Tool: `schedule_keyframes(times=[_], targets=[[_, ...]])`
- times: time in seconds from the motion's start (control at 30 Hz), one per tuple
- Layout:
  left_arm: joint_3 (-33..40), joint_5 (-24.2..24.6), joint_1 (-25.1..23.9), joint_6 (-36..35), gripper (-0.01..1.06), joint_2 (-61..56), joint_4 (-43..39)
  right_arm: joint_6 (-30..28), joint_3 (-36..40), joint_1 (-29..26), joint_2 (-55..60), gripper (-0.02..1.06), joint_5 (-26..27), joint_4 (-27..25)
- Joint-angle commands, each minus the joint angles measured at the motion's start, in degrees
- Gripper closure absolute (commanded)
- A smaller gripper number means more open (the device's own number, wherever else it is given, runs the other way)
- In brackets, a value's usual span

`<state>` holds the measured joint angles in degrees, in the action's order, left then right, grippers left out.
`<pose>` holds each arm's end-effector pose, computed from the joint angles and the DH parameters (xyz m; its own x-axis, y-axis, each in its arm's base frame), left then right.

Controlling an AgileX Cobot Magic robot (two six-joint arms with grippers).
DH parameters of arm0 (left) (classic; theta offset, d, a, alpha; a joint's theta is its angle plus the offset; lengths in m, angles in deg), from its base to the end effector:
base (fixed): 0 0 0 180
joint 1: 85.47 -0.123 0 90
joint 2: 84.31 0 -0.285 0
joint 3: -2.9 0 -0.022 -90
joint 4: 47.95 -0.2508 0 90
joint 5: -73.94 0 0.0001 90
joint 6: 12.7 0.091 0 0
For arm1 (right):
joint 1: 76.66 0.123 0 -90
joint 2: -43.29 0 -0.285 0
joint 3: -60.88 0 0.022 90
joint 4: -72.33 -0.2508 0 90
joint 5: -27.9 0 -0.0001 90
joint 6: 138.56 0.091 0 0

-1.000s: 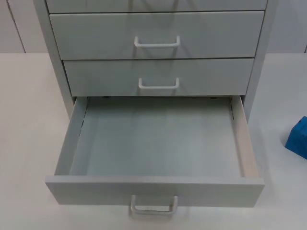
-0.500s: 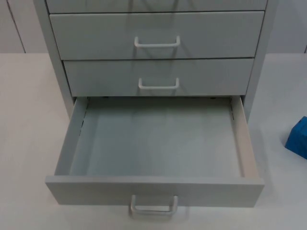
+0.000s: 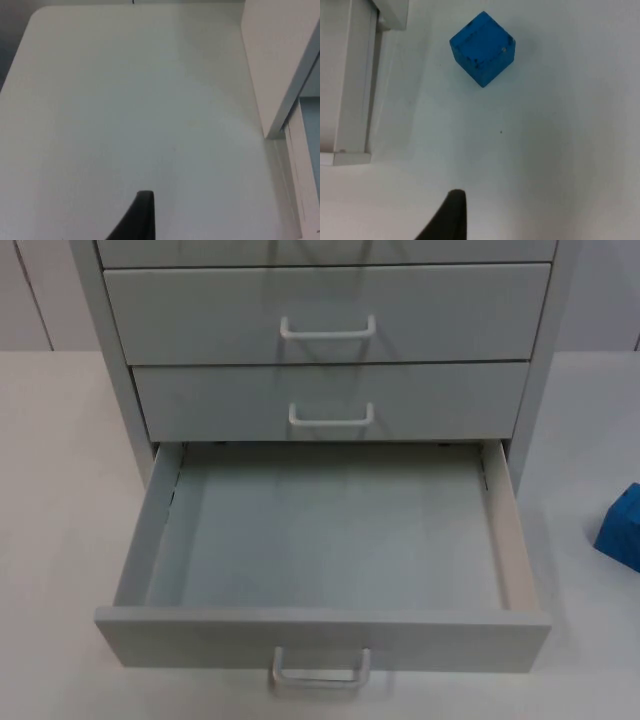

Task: Open the drawer with the left hand, place the block into the drawer with the right hand, then close the drawer with the left hand.

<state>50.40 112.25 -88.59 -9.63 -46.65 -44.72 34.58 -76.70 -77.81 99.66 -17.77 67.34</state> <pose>0.0983 0.0022 0.2900 -0.5503 -0.0207 -0.8347 -0.0202 0.9997 -0.0115 0.1463 0.0027 0.2699 -0.8101 -0.0424 -0.5848 -0.0639 0.9978 0.0162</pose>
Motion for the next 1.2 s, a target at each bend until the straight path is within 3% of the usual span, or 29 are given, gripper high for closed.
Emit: schedule_keyframes(times=[0.0, 0.27, 0.43, 0.6, 0.73, 0.87, 1.03, 1.17], targets=[[0.37, 0.34, -0.24, -0.58, 0.00, -0.97, 0.27, -3.34, -1.58, -0.17, 0.54, -0.01, -0.63, -0.67], [0.37, 1.02, -0.24, -0.58, 0.00, -0.53, 2.15, -5.77, -12.80, -0.17, 12.41, 0.00, -5.77, -0.67], [0.37, 5.56, -0.24, -0.58, 0.00, -0.53, 1.57, -9.26, -19.55, -0.17, 22.99, 0.00, -4.16, -1.38], [0.37, 5.70, -0.24, -0.33, 0.00, -0.74, -0.05, -13.61, -26.58, 0.40, 35.11, 0.02, -4.38, -4.71], [0.37, 6.08, -0.24, -0.33, 0.00, -0.73, -0.29, -15.29, -31.20, 4.97, 45.06, 0.11, -3.90, -2.78], [0.37, 6.47, -0.24, -0.33, 0.00, -0.73, 0.60, -14.76, -36.17, 10.15, 55.85, 0.11, -2.00, 4.99], [0.37, 6.84, -0.24, -0.33, 0.00, -0.73, 0.60, -14.76, -38.97, 11.80, 63.66, 0.11, -0.66, 9.62], [0.37, 6.84, -0.24, -0.33, 0.00, -0.73, 0.17, -14.15, -38.98, 11.67, 68.09, 0.11, 2.67, 9.62]])
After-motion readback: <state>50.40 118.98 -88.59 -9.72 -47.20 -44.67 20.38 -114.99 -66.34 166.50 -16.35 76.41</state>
